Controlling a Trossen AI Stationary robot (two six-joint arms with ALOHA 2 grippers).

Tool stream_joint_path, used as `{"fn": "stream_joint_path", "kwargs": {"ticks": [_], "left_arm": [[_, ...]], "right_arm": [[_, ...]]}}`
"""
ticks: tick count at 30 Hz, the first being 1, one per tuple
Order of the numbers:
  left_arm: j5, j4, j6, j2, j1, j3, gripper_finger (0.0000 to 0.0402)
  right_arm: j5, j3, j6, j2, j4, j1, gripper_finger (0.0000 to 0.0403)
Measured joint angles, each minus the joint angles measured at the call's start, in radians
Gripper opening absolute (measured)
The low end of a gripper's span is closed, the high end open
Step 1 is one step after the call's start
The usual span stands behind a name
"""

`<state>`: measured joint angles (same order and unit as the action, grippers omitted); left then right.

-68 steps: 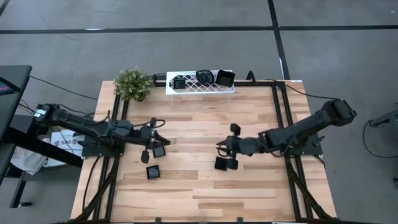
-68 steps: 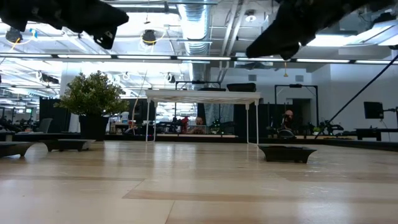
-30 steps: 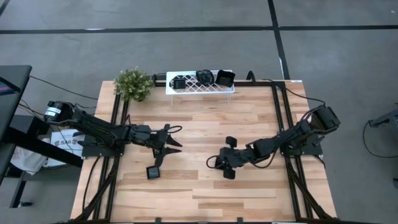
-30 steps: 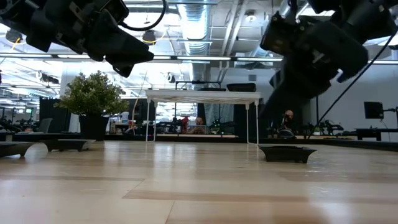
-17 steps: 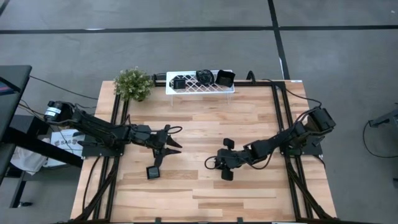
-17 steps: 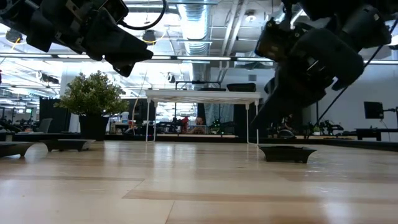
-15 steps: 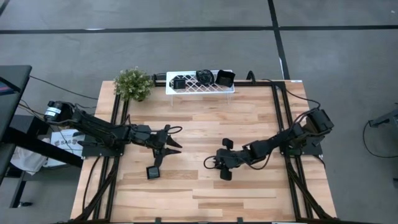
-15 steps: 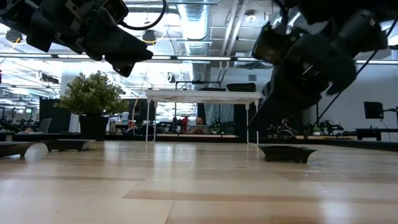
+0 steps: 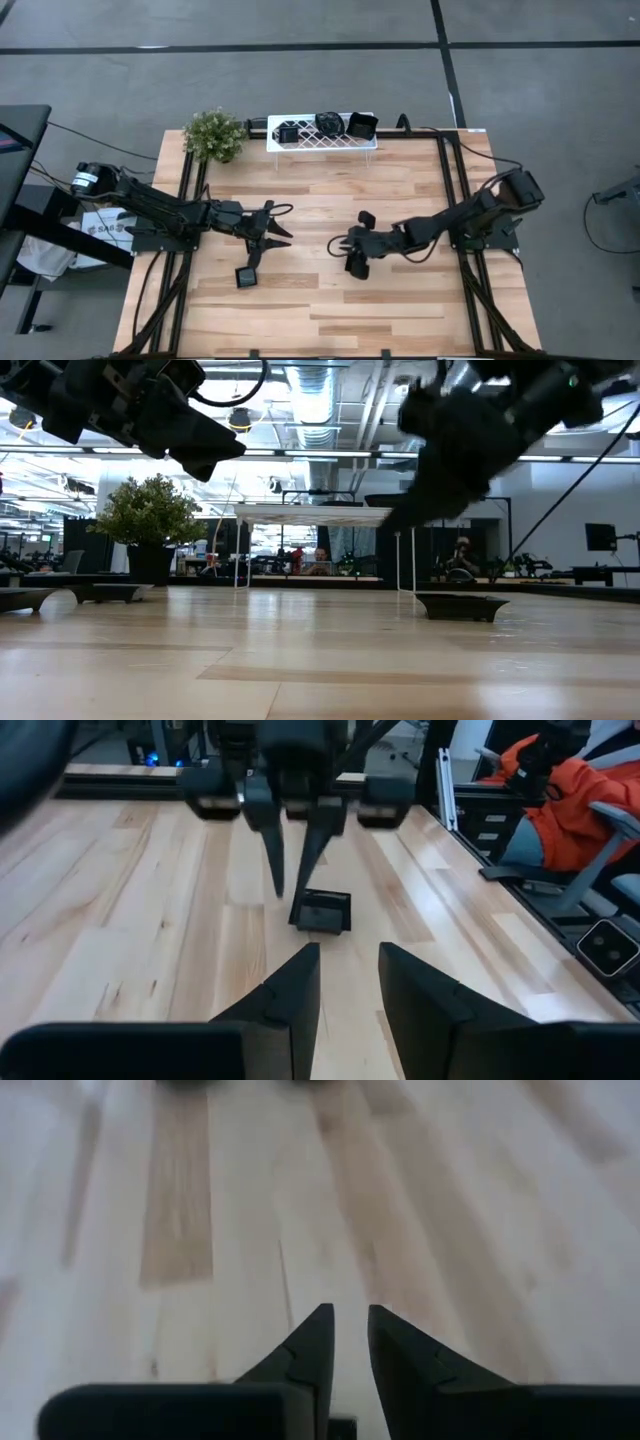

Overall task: Pick & Place Mini shaped plates
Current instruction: Stack the black square plate on top of the black square plate on the shelf

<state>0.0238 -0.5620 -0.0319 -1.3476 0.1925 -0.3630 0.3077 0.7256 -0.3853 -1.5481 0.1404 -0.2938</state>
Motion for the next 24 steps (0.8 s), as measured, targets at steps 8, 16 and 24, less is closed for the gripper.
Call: {"fn": "stream_joint_path", "kwargs": {"ticks": [8, 16, 24], "left_arm": [[0.000, 0.000, 0.029, 0.084, 0.000, 0.000, 0.0106], [0.000, 0.052, 0.051, 0.257, 0.003, 0.000, 0.0106], [-0.098, 0.089, 0.057, 0.410, 0.002, 0.000, 0.0106]], "right_arm": [[0.037, 0.001, 0.042, 0.129, -0.041, -0.033, 0.0060], [0.037, 0.001, -0.029, 0.157, -0.175, -0.100, 0.0060], [0.065, 0.000, -0.137, 0.156, -0.291, -0.103, 0.0060]]}}
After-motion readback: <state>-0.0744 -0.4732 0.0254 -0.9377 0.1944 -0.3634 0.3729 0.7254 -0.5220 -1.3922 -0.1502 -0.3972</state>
